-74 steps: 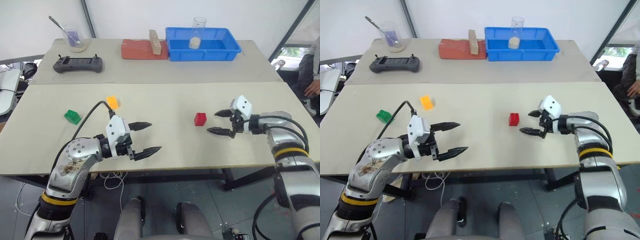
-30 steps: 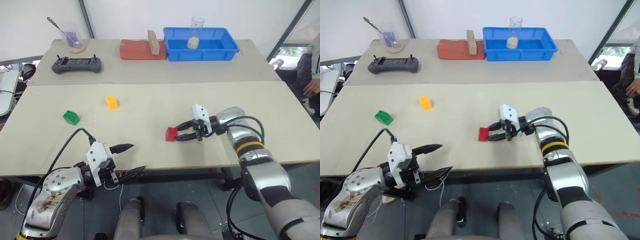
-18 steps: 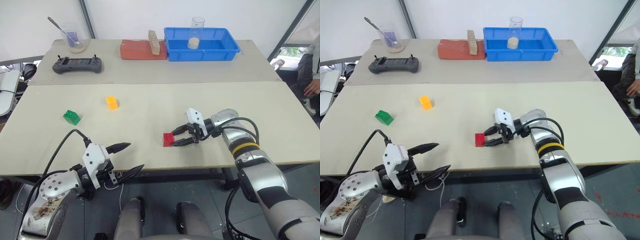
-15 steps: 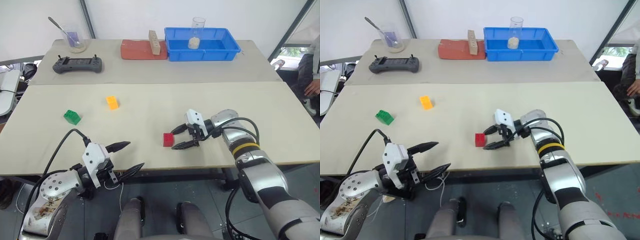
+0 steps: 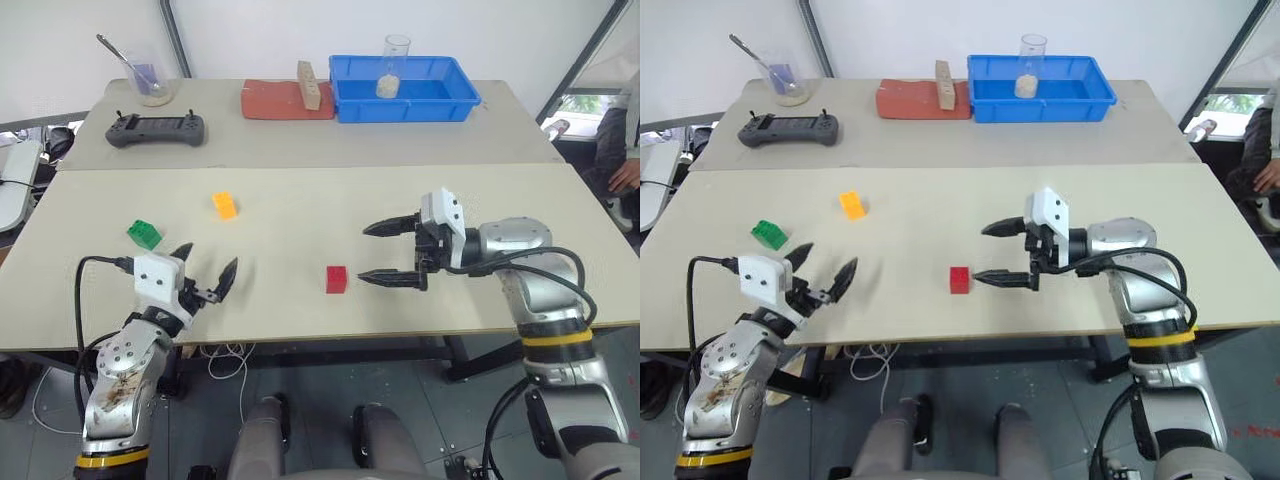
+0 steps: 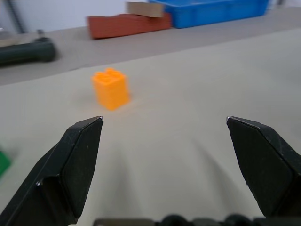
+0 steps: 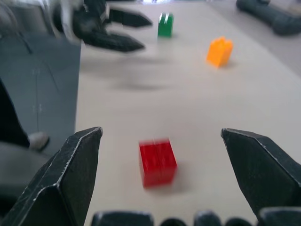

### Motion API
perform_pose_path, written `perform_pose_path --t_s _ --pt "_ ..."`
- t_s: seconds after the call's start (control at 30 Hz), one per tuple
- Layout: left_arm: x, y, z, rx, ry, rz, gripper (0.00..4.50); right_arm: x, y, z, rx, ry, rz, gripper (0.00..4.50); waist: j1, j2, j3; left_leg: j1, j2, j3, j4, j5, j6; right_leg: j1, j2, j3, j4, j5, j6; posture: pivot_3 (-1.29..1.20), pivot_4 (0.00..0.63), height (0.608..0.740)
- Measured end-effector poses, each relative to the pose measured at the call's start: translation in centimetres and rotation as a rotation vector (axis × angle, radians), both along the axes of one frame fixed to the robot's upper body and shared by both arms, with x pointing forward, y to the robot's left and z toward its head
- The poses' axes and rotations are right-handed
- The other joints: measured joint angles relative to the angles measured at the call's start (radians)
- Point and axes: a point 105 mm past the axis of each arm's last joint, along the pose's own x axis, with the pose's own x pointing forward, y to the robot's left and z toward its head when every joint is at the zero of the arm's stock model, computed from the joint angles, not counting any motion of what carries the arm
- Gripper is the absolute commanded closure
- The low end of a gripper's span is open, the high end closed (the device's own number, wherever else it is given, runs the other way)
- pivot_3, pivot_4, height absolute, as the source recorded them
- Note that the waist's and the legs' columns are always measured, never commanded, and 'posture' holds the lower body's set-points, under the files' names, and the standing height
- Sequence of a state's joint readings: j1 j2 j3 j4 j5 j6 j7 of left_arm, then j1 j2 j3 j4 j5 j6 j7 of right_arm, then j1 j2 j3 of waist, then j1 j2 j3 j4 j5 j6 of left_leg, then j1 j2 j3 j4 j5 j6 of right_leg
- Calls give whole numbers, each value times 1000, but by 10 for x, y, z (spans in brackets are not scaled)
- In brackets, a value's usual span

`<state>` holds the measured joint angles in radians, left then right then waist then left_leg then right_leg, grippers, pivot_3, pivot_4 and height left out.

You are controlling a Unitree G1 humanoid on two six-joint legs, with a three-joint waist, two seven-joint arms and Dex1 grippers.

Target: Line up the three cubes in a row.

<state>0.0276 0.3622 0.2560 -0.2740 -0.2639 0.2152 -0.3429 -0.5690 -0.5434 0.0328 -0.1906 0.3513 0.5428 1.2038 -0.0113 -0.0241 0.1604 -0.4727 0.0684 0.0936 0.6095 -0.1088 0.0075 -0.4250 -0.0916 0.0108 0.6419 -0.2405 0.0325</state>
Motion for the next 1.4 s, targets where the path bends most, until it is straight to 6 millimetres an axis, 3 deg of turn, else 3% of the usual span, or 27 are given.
perform_pose_path --t_s 0.13,0.3,0.67,0.9,1.13,1.3,1.4 --pt "13 38 -4 1 -2 211 0 -18 20 21 59 -9 -23 21 2 -1 0 0 0 -1 0 0 0 0 0 -1 0 -1 -1 0 150 740" --pt "26 63 -1 -6 -19 363 0 -22 29 27 91 4 -56 21 15 -1 0 -2 -1 0 1 0 0 1 -2 -1 -3 -1 -2 0 150 740" --pt "44 68 -15 -48 22 480 0 -18 24 29 76 -6 -96 21 21 -2 0 -3 -1 1 1 0 0 0 -1 -1 -3 2 2 0 150 740" --pt "60 58 -29 -166 67 519 0 -18 22 29 73 -4 -107 21 24 -3 0 -3 -1 0 2 0 0 1 -1 -2 -3 3 4 0 150 740" --pt "75 47 -28 -217 74 577 0 -16 21 29 67 -7 -121 21 23 -3 0 -3 -1 0 2 0 0 1 0 -2 -3 3 5 0 150 740" --pt "80 53 -28 -229 84 668 0 -16 20 30 66 -7 -120 21 23 -3 0 -3 -1 -1 2 0 0 1 0 -2 -3 3 5 0 150 740" --pt "81 56 -28 -233 88 700 0 -15 27 52 121 -48 -86 21 20 -3 0 -3 -1 -1 2 0 0 0 0 -1 -1 3 5 0 150 740"
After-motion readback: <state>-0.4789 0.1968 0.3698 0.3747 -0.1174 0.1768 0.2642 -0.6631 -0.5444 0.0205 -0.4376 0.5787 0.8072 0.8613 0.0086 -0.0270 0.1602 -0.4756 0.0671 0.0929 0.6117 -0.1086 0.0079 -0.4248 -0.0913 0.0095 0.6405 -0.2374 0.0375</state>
